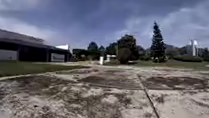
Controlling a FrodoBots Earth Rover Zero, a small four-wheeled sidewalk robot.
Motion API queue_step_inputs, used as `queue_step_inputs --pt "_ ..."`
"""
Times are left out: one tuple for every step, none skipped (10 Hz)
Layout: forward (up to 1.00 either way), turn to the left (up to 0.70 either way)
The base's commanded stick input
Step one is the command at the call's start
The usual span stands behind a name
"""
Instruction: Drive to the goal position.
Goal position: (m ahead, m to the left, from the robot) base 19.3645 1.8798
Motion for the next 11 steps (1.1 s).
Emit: queue_step_inputs --pt "0.70 0.00" --pt "0.70 0.00" --pt "0.70 0.00" --pt "0.70 0.00" --pt "0.70 0.00" --pt "0.70 0.00" --pt "0.70 0.00" --pt "0.70 0.00" --pt "0.70 0.00" --pt "0.70 0.00" --pt "0.70 0.00"
